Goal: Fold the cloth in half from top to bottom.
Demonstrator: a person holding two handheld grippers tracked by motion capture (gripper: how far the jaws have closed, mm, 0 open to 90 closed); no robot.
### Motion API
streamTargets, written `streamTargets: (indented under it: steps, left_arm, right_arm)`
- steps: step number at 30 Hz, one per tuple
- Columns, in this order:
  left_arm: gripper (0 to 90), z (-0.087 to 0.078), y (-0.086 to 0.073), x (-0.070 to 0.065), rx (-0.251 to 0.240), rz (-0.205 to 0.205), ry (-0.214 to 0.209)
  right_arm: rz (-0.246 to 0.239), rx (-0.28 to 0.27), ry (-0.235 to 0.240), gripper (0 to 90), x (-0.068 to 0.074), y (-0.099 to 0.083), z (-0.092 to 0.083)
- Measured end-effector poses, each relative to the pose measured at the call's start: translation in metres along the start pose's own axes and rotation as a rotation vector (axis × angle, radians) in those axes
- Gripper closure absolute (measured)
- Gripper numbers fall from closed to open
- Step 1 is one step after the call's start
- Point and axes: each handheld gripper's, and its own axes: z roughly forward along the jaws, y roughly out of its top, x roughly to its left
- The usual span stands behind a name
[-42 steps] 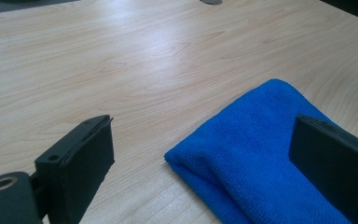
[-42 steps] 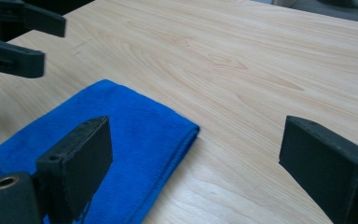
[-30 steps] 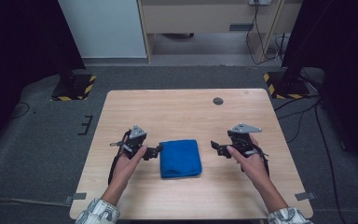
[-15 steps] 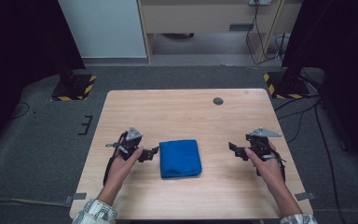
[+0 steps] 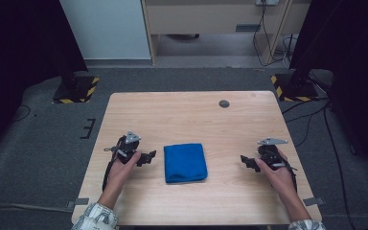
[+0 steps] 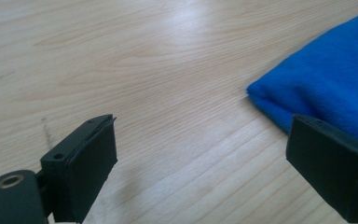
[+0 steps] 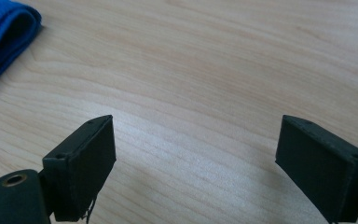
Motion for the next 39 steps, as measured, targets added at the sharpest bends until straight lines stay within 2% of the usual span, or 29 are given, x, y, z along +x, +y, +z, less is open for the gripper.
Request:
streamTargets:
  steps: [4,8,10,16,20,30,34,39]
  left_arm:
    - [8.0,0.0,-0.004,0.009,0.018,-0.012,0.031]
    - [8.1,0.003,-0.007,0.015,0.045,-0.013,0.054]
    - [8.1,0.005,-0.009,0.018,0.051,-0.032,0.053]
    - [8.1,0.009,-0.014,0.022,0.08,-0.025,0.085]
    - [7.9,0.011,-0.016,0.024,0.093,-0.02,0.094]
    - [3.9,0.014,-0.02,0.023,0.065,-0.008,0.096]
    - [2.0,0.015,-0.019,0.023,0.071,-0.004,0.092]
    - [1.6,0.015,-0.019,0.023,0.072,-0.003,0.09]
  right_arm:
    - [0.001,0.021,-0.016,11.6,-0.007,-0.001,0.004]
    - [0.041,-0.007,-0.052,11.4,-0.017,0.002,0.005]
    - [0.064,-0.027,-0.069,11.4,-0.022,0.004,0.006]
    - [0.102,-0.031,-0.101,10.7,-0.032,0.006,0.009]
    - [0.122,-0.013,-0.118,10.2,-0.038,0.004,0.012]
    - [0.105,-0.039,-0.157,8.2,-0.036,0.0,0.014]
    - [0.042,-0.018,-0.21,7.0,-0.029,0.0,0.018]
    - [0.017,-0.012,-0.182,6.3,-0.024,-0.003,0.016]
